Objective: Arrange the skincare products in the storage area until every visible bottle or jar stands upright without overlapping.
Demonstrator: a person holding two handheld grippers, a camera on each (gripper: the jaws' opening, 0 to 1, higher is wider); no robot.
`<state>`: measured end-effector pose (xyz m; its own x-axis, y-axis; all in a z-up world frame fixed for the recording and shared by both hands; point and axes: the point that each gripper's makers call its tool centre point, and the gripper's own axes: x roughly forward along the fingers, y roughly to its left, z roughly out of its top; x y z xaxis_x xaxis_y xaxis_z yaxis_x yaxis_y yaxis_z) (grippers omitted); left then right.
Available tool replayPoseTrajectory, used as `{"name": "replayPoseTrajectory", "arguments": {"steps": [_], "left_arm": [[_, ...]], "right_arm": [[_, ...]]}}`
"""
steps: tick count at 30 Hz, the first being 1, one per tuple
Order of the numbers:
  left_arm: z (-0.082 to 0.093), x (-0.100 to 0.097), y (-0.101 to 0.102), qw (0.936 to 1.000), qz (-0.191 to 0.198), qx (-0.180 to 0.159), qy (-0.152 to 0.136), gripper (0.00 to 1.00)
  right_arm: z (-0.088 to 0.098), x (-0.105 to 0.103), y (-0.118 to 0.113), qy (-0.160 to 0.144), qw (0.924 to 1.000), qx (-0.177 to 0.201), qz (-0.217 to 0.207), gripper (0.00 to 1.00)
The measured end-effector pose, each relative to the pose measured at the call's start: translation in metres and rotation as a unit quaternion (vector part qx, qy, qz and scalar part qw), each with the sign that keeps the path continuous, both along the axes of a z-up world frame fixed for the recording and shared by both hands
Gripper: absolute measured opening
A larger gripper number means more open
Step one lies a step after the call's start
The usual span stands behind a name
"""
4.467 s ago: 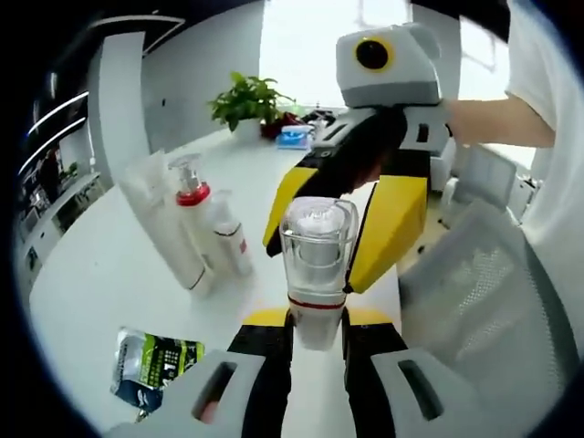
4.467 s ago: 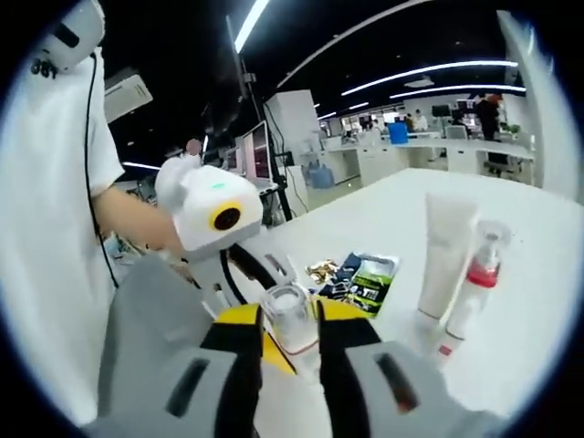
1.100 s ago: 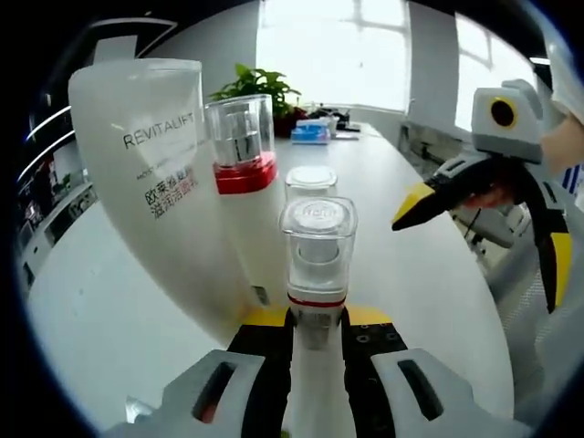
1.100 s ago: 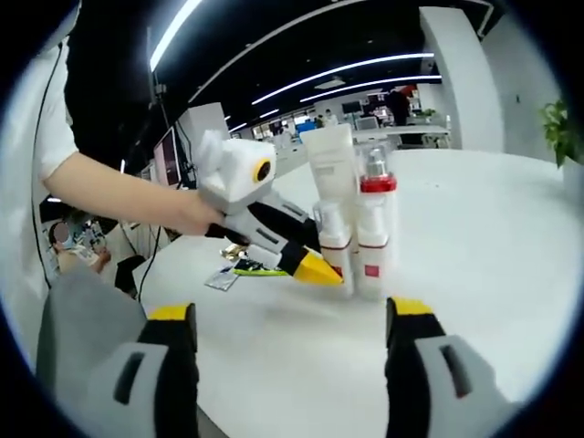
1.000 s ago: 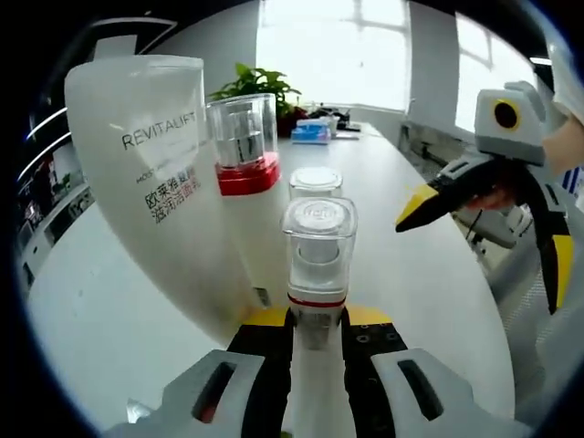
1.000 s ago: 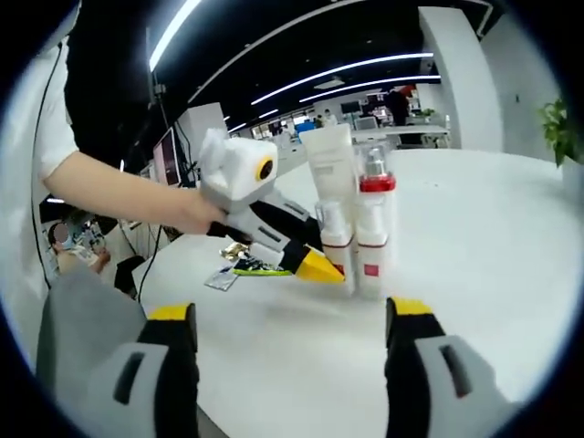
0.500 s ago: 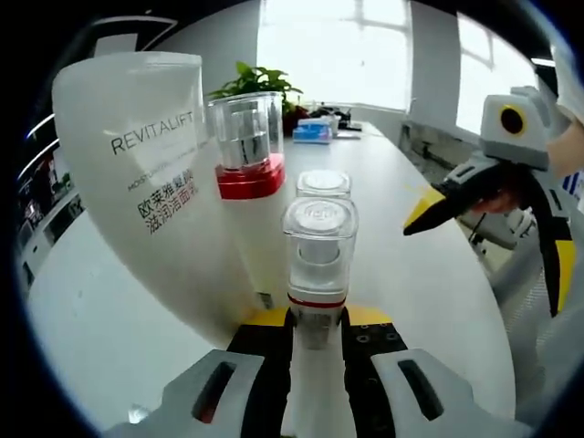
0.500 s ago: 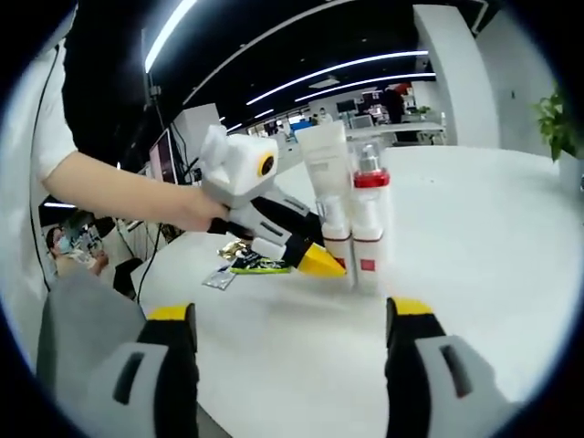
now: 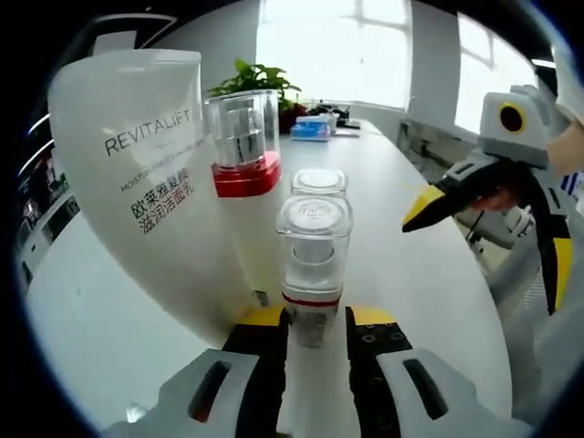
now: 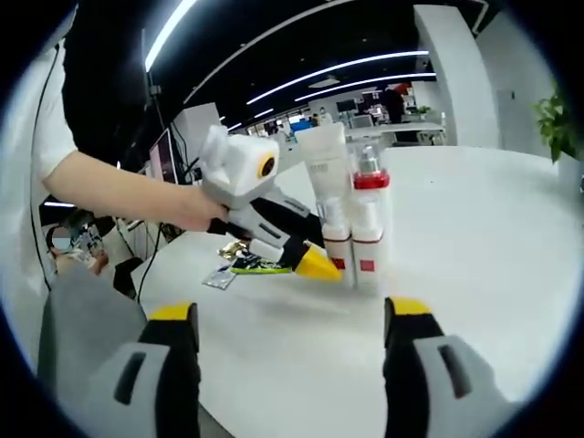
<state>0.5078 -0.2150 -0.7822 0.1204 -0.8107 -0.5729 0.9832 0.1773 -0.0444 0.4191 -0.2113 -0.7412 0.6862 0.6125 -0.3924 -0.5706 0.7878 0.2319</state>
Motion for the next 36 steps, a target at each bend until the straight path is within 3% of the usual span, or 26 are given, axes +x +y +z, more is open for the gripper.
{"name": "replayPoseTrajectory", "arguments": {"steps": [10, 20, 36], "left_arm": [[0.002, -0.006, 0.009, 0.9999, 0.005, 0.012, 0.003, 0.30], [0.005, -0.024, 0.035, 0.9992, 0.023, 0.025, 0.019, 0.41], [0.009, -0.060, 0.091, 0.9902, 0.114, 0.034, 0.073, 0.66]], "right_arm": [[0.003, -0.002, 0.000, -0.001, 1.0000, -0.007, 0.000, 0.86], [0.010, -0.006, 0.003, -0.005, 0.9999, -0.012, 0.002, 0.91], [0.028, -0.017, 0.011, -0.017, 0.9998, 0.005, 0.000, 0.97]]}}
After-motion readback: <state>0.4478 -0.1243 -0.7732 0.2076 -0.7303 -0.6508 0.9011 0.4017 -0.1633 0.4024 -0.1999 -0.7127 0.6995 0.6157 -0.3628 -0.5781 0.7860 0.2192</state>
